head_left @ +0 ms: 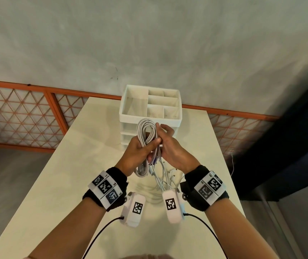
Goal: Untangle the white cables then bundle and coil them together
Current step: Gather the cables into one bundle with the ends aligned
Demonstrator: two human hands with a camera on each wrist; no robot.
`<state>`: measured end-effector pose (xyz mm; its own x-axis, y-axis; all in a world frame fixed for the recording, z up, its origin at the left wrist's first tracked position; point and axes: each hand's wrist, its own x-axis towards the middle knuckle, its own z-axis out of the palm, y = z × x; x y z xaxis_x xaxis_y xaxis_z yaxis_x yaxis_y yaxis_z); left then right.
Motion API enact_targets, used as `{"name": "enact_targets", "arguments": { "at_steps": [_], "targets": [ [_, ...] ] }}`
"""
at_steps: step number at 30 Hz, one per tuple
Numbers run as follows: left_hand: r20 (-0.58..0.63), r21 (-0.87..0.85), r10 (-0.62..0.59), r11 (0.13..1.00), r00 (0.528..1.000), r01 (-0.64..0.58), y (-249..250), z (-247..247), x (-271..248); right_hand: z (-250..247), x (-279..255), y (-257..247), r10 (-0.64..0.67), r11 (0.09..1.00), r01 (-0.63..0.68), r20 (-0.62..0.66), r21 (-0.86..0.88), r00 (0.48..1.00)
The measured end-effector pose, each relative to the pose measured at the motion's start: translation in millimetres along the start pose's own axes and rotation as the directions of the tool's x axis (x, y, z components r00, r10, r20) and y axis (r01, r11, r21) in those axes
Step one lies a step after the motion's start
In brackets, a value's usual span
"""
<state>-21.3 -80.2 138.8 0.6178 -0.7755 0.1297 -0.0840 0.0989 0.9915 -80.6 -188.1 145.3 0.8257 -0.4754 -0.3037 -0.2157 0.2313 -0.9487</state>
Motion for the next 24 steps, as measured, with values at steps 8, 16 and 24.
{"name": "enact_targets", "arguments": {
  "at_steps": [8,16,24],
  "targets": [
    [-0.041,0.024,0.006,1.000,0.999,-0.005,7.4,-1.6,3.7,-4.3,-5.0,-3.2,0.001,0.974,0.033,0.149,-0.224,0.989],
    [-0.247,0.046,0.014,0.999,0.969,-0.003,0.0,-13.1,18.4,-6.0,-14.3,-13.0,-0.093,0.800,0.232,0.267,-0.554,0.959],
    [-0.399,0.063,0.074,0.997,0.914,-0.053,-10.6,-20.1,29.1,-5.9,-13.4,-18.6,-0.100,0.785,0.235,0.257,-0.574,0.961]
  ]
}}
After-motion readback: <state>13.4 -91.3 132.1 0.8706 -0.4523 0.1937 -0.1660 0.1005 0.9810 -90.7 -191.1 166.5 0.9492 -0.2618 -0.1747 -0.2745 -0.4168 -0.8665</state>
